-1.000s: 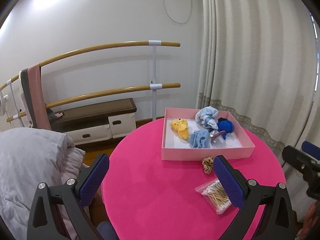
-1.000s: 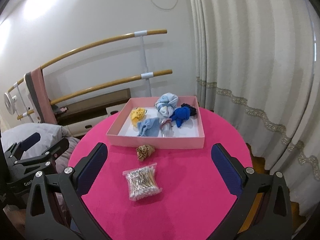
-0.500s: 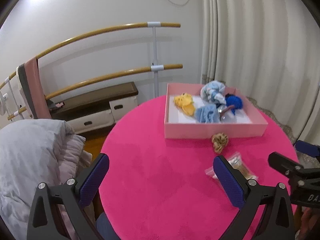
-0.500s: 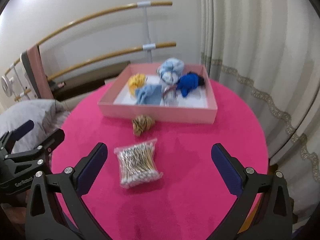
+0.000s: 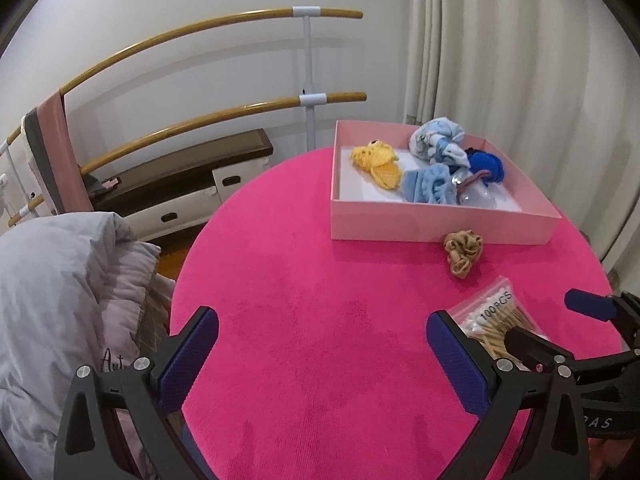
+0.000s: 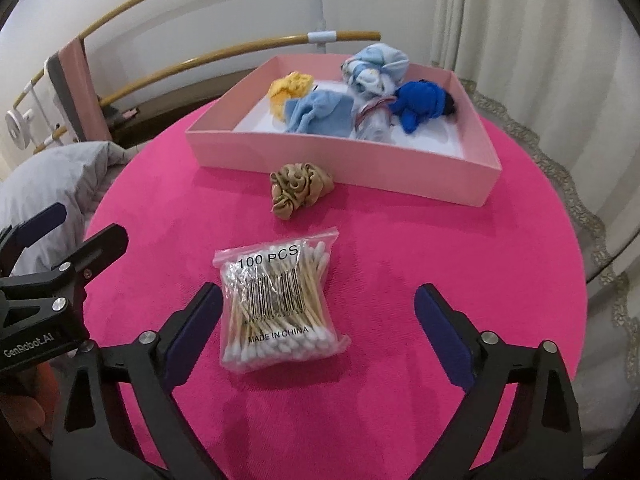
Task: Organize soft objects
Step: 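Grasp the cotton swab bag with right gripper while left gripper grasps tan scrunchie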
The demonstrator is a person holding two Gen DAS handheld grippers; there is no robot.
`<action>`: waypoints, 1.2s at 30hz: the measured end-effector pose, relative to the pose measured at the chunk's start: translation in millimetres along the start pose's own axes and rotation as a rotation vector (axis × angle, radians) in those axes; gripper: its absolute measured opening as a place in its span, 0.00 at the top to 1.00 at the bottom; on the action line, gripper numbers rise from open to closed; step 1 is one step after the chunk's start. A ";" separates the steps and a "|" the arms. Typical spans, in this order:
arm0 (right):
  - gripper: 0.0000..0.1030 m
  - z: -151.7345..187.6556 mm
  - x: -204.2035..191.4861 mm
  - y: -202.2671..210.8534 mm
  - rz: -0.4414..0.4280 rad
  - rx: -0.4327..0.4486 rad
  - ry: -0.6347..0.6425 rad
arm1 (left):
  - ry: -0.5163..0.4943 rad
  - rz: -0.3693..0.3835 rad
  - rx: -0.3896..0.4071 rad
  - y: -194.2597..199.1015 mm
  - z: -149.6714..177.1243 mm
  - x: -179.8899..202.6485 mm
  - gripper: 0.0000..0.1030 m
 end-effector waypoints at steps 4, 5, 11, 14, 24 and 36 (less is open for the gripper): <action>0.11 0.5 -4.7 -8.2 -0.020 -0.018 0.021 | 0.000 -0.002 -0.006 -10.5 0.7 -0.8 0.00; 0.11 0.6 -6.0 -9.8 -0.026 -0.022 0.025 | -0.002 -0.004 -0.007 -12.9 0.3 -1.1 0.00; 0.13 8.1 -16.3 -24.1 -0.057 -0.066 0.056 | -0.010 -0.011 -0.020 -24.0 5.3 -3.2 0.00; 0.31 12.5 -18.5 -31.9 -0.051 -0.086 0.073 | -0.008 -0.008 -0.024 -27.1 5.5 -4.1 0.00; 0.56 7.7 -1.0 -27.9 -0.033 -0.047 0.046 | -0.043 0.033 -0.014 -28.0 0.8 14.8 0.00; 0.57 -2.2 49.7 -23.6 0.044 -0.008 -0.026 | -0.083 0.092 -0.056 -65.8 -14.0 55.5 0.00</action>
Point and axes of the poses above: each gripper's, at about its wrist camera, not at the fingertips, and y roughly against the way its jaws point, x to its right, z to its underside, the point moved 6 cm from there along -y, roughly the way its jaws point, and after that the axes turned 6 degrees about x, right-handed, at the moved point
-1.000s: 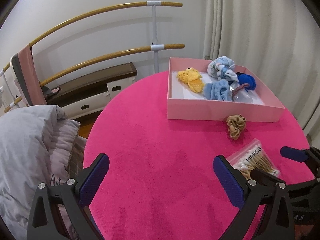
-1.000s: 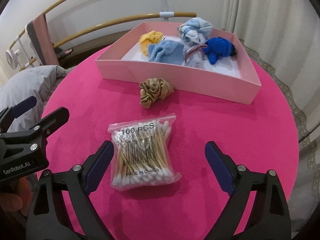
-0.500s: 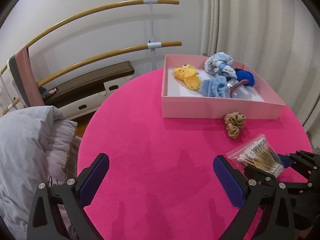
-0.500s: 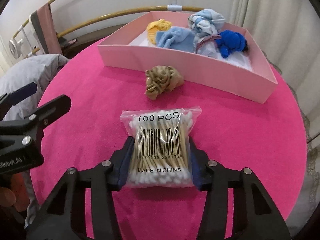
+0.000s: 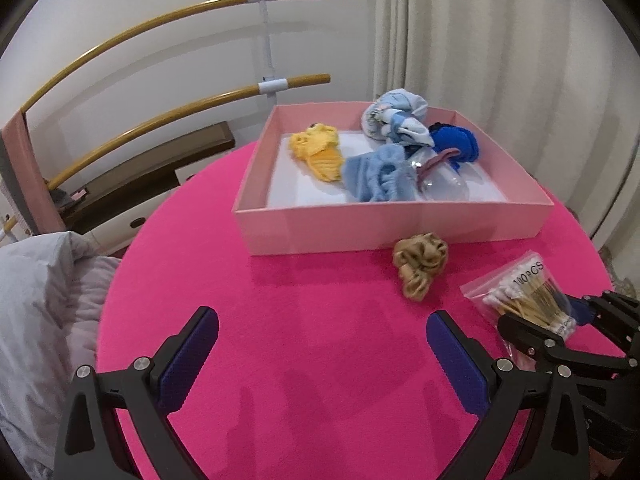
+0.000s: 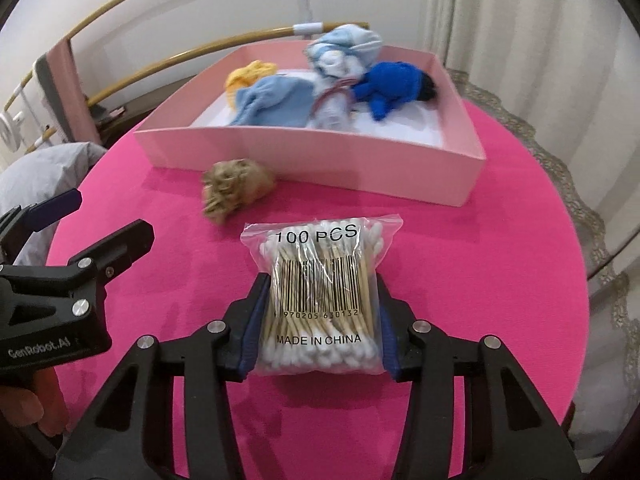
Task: Organize soft objects
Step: 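Grasp the cotton swab bag with right gripper while left gripper grasps tan scrunchie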
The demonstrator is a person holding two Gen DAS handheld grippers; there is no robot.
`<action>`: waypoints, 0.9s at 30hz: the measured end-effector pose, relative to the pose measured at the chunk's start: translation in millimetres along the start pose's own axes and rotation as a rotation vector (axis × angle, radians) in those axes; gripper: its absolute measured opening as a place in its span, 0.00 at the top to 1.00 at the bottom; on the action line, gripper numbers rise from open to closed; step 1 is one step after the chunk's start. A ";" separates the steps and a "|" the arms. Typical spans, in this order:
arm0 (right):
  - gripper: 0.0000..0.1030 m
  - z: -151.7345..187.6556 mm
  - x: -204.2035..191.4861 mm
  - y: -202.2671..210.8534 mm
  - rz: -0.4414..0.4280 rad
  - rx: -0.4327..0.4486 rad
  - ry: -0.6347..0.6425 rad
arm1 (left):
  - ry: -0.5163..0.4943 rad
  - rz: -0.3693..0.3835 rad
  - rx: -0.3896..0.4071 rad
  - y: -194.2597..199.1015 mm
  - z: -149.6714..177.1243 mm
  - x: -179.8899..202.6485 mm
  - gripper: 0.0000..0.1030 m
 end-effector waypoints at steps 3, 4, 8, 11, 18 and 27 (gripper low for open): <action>0.57 -0.8 10.8 -2.5 0.032 0.005 -0.001 | -0.007 0.012 -0.017 -14.1 -5.7 10.1 0.00; 0.57 -1.2 13.4 -3.1 0.038 0.007 -0.002 | -0.010 0.016 -0.021 -18.5 -7.9 13.4 0.00; 0.57 -3.6 23.0 -6.1 0.046 0.013 -0.014 | -0.015 0.038 -0.044 -40.2 -15.2 26.7 0.00; 0.57 -5.1 28.4 -8.8 0.042 0.016 -0.026 | -0.010 0.045 -0.066 -58.0 -18.2 32.2 0.05; 0.56 -6.3 32.4 -10.4 0.028 0.022 -0.041 | 0.014 0.096 -0.099 -87.6 -24.4 36.7 0.50; 0.57 -5.4 27.5 -6.7 0.024 0.026 -0.042 | 0.069 0.137 -0.086 -70.0 -22.6 15.9 0.85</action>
Point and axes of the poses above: each gripper's, at about its wrist camera, not at the fingertips, and y roughly against the way its jaws point, x to its right, z to its underside, the point moved 6 cm from there along -y, roughly the way its jaws point, and after that the axes turned 6 degrees about x, right-handed, at the moved point
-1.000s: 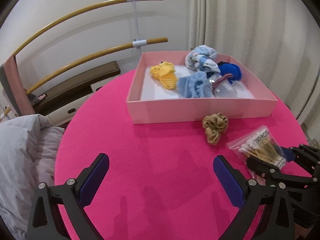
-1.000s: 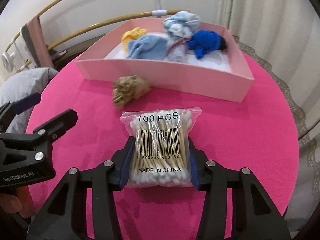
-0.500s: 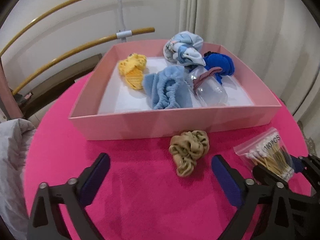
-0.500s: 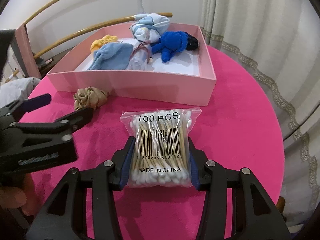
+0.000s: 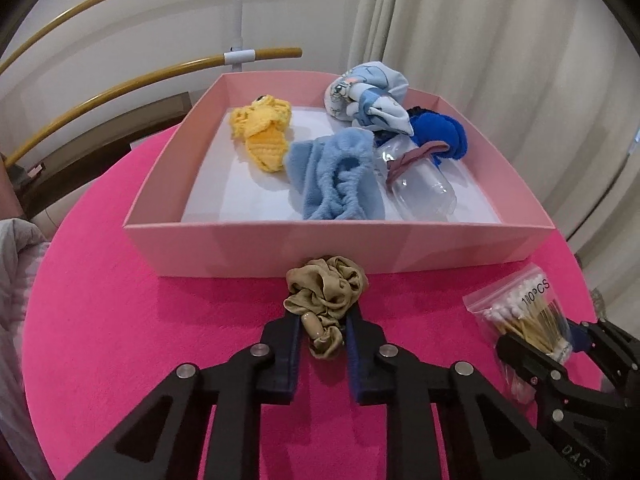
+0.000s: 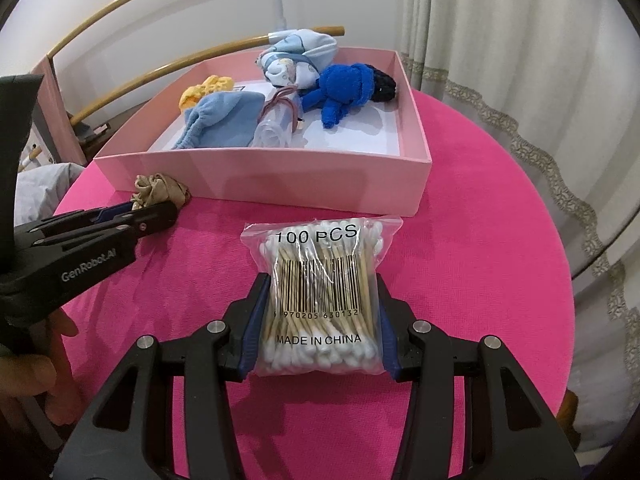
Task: Organize soft objects
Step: 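Grasp the cotton swab bag with right gripper while left gripper grasps tan scrunchie, then lower swab bag and tan scrunchie into the pink box and open both grippers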
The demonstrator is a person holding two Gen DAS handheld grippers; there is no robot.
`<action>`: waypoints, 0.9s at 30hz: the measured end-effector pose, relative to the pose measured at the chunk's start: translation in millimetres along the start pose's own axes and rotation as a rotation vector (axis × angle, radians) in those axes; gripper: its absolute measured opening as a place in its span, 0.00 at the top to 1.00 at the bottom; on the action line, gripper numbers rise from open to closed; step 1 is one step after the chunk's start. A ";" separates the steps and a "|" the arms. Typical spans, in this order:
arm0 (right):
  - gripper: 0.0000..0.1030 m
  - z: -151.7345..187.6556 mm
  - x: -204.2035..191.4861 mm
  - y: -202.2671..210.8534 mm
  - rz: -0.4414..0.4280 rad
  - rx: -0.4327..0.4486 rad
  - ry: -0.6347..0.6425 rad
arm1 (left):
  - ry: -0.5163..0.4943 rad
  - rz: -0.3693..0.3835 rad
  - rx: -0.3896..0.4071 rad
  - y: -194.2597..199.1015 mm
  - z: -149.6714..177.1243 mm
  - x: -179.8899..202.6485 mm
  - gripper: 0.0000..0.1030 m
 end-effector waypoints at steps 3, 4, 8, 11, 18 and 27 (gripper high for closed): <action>0.57 0.3 -3.3 1.8 0.003 0.000 0.006 | 0.005 0.008 0.014 10.2 1.6 -2.4 0.87; 0.57 0.5 -4.4 3.0 0.004 0.001 0.007 | 0.008 0.010 0.018 14.5 2.1 -3.5 0.87; 0.57 -1.7 -9.0 8.5 0.005 0.008 0.013 | 0.011 0.014 0.040 29.7 1.4 -8.0 0.88; 0.57 -5.2 -12.1 14.7 0.000 0.018 0.015 | 0.006 0.010 0.054 41.3 1.8 -10.7 0.87; 0.56 -20.6 -20.7 33.1 -0.036 0.053 0.013 | -0.017 -0.010 0.093 73.7 -3.3 -19.0 0.87; 0.56 -90.3 -23.6 68.1 -0.035 0.174 0.051 | -0.055 -0.014 0.204 120.8 -52.5 -25.6 0.87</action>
Point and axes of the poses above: each gripper's, at about its wrist camera, not at the fingertips, and y roughly against the way its jaws point, x to its right, z to its underside, the point moved 6 cm from there along -y, roughly the way its jaws point, and after that the axes turned 6 degrees about x, right-handed, at the moved point
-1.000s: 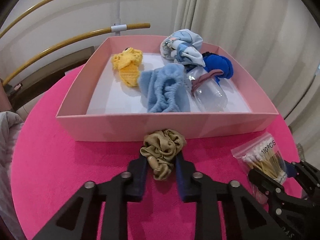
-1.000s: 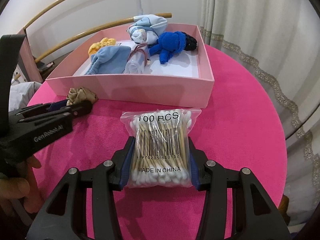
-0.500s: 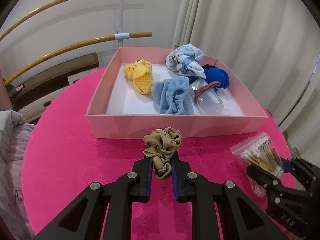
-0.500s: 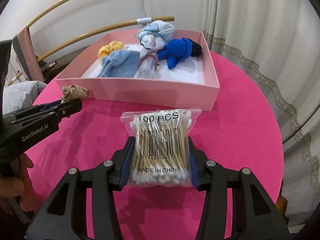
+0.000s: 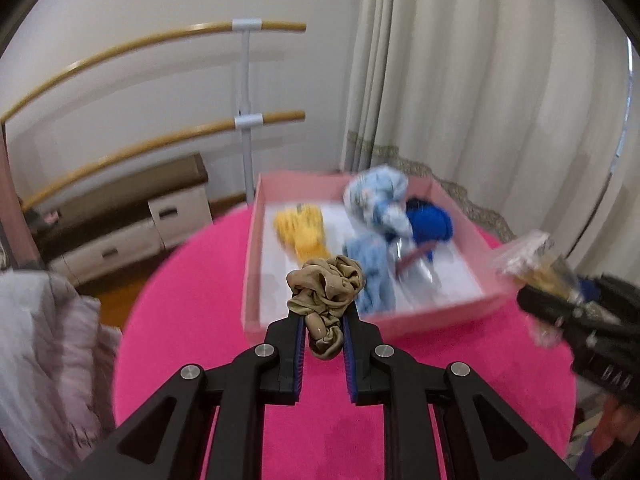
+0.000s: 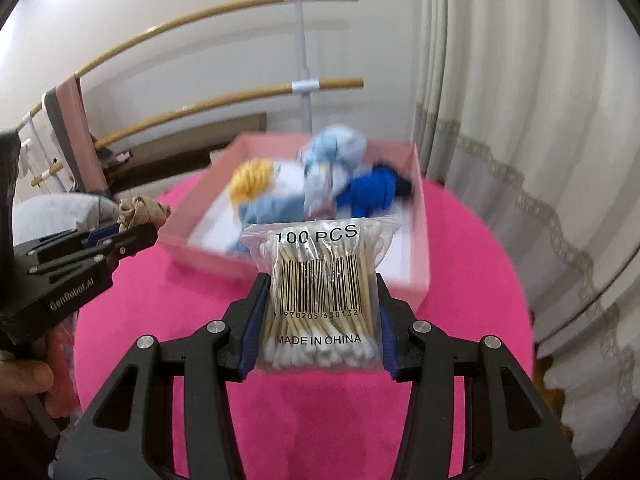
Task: Organize soft objects
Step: 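Lower swab bag and tan scrunchie into the pink box and open both grippers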
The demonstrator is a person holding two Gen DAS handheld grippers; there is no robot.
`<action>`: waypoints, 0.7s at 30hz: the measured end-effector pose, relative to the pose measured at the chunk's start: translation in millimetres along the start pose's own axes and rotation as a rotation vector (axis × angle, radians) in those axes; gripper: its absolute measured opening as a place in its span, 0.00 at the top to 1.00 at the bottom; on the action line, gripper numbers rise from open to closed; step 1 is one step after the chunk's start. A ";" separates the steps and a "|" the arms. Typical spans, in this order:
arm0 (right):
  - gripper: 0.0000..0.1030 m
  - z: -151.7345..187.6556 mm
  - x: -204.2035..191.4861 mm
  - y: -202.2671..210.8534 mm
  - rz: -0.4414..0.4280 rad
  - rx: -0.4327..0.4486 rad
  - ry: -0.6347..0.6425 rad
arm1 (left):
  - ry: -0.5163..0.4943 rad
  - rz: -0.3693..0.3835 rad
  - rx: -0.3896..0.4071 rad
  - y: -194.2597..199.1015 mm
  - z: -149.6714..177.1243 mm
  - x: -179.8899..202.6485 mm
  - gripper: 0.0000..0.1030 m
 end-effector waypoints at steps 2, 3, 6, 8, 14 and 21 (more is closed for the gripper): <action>0.56 -19.6 2.3 3.2 0.008 0.026 0.003 | -0.006 -0.003 0.025 7.8 -13.5 -1.1 0.87; 0.56 -30.1 3.4 4.0 0.013 0.037 0.005 | -0.013 -0.003 0.035 9.9 -21.0 -0.7 0.87; 0.56 -53.8 4.6 -0.4 0.014 0.052 0.005 | -0.033 -0.009 0.053 14.9 -37.9 0.7 0.87; 0.56 -66.8 5.2 -7.3 0.016 0.054 0.002 | -0.038 -0.006 0.055 10.6 -45.3 1.3 0.87; 0.56 -82.6 14.7 -35.6 0.013 0.019 -0.025 | -0.037 0.007 0.038 -12.6 -64.8 3.2 0.87; 0.56 -80.7 37.5 -82.9 0.022 -0.078 -0.056 | -0.017 0.021 -0.023 -50.2 -74.9 -2.0 0.87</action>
Point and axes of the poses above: each gripper's, at about its wrist camera, not at the fingertips, and y roughly against the way its jaws point, x to its right, z to its underside, the point moved 6 cm from there along -y, roughly the way its jaws point, and after that the axes turned 6 degrees about x, right-handed, at the moved point
